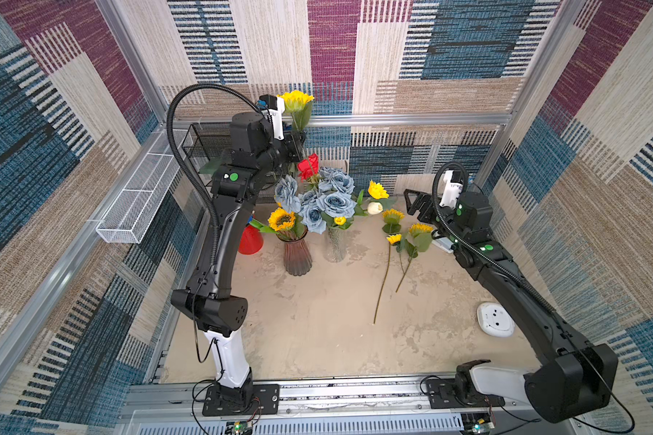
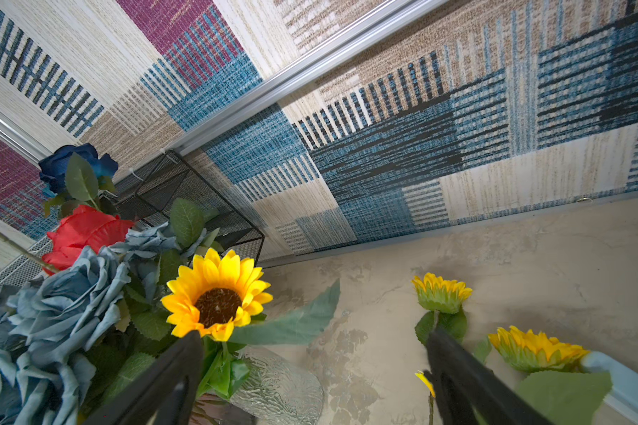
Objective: Pick out yellow flowers from the vase
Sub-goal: Pick up the flower from the vase.
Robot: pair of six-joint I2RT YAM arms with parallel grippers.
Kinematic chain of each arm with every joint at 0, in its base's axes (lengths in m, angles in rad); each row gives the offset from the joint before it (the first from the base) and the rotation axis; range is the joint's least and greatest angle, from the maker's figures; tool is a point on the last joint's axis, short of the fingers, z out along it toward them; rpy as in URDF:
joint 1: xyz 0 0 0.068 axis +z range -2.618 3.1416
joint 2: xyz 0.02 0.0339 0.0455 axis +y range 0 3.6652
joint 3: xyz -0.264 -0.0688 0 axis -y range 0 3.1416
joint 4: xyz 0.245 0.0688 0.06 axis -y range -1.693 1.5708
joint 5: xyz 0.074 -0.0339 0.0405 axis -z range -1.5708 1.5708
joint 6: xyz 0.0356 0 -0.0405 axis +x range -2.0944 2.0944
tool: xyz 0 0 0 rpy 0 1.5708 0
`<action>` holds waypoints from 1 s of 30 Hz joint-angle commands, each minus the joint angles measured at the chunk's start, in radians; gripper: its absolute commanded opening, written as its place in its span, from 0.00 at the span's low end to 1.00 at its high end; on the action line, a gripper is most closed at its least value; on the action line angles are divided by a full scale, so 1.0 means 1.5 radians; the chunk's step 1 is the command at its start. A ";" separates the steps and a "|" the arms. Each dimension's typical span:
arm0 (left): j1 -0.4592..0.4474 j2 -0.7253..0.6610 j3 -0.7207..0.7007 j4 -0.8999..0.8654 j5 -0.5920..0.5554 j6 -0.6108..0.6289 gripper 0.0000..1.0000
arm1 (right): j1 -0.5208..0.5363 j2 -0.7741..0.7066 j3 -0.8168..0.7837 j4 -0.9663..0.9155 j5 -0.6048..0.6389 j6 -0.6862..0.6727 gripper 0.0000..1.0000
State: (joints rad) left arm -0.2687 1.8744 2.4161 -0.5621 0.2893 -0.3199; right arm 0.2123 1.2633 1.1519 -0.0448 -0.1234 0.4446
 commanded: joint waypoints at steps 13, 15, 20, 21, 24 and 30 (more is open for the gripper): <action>0.001 -0.056 0.002 0.062 -0.018 0.052 0.00 | 0.002 -0.002 0.004 0.026 -0.007 0.007 0.96; 0.002 -0.059 0.005 0.069 -0.020 0.052 0.00 | 0.001 -0.003 0.004 0.025 -0.007 0.006 0.96; 0.002 -0.067 0.034 0.067 -0.012 0.051 0.00 | 0.001 -0.009 0.005 0.024 -0.005 0.003 0.96; 0.002 -0.073 0.037 0.068 -0.012 0.053 0.00 | 0.002 -0.011 0.004 0.024 -0.003 0.001 0.96; 0.003 -0.087 0.045 0.070 -0.012 0.057 0.00 | 0.002 -0.012 0.004 0.025 -0.004 0.002 0.96; 0.008 -0.109 0.087 0.050 -0.004 0.058 0.00 | 0.001 -0.012 0.005 0.029 -0.008 0.003 0.96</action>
State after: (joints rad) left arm -0.2592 1.7267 2.5248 -0.5049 0.2680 -0.2584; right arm 0.2138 1.2507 1.1526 -0.0429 -0.1303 0.4480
